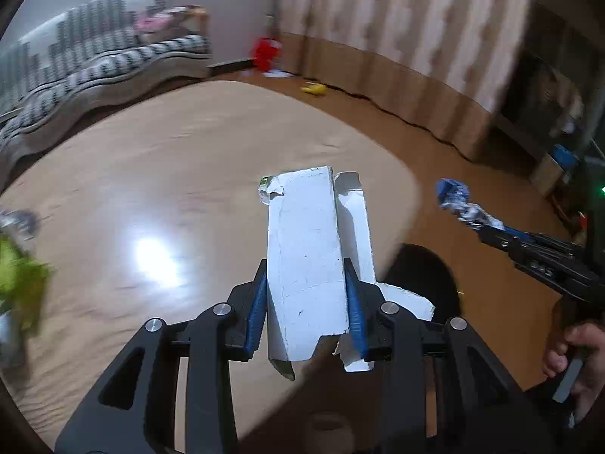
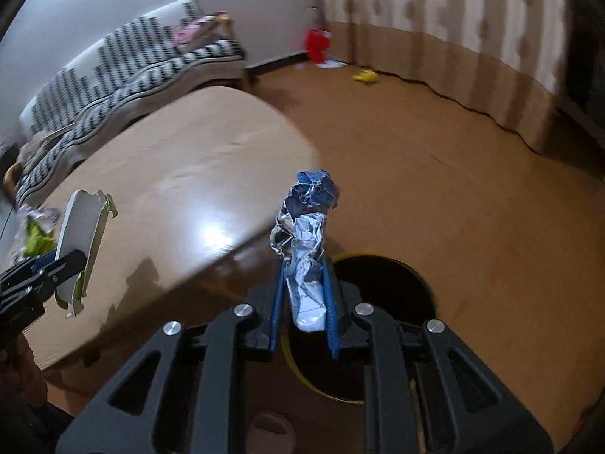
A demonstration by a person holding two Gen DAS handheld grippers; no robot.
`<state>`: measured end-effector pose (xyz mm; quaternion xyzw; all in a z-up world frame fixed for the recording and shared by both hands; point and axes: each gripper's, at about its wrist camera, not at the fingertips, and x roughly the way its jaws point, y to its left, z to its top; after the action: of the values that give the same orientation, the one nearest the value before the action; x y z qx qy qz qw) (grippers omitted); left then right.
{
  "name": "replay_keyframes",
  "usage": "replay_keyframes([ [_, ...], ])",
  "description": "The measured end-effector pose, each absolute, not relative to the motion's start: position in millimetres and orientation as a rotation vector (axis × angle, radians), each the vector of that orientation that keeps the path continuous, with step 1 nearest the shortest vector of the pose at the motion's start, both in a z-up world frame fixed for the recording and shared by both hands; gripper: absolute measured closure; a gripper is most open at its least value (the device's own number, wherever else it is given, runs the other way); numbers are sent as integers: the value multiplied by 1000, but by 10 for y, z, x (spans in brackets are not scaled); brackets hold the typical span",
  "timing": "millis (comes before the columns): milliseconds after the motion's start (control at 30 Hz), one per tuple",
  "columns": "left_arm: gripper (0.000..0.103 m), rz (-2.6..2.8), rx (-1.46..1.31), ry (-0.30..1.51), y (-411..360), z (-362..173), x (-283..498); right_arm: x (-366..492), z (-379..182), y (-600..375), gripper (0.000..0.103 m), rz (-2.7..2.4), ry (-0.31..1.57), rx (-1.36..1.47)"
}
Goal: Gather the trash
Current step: 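Carry both items over the bin and open both tools to release them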
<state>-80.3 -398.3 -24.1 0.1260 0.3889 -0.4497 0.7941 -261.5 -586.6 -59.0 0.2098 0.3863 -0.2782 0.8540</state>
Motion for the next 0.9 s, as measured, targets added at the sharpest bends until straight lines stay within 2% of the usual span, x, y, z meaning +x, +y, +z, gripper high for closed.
replay_keyframes([
  [233,67,-1130,357,846,-4654,-494,-1361,-3161,-1009,-6404,84,-681,910,595],
  [433,67,-1195,435,877,-4958,-762,-1627,-3279,-1279,-6612,84,-659,985,731],
  [900,67,-1203,470,908,-5113,-937,-1539,-3061,-1247,-6612,83,-651,995,738],
])
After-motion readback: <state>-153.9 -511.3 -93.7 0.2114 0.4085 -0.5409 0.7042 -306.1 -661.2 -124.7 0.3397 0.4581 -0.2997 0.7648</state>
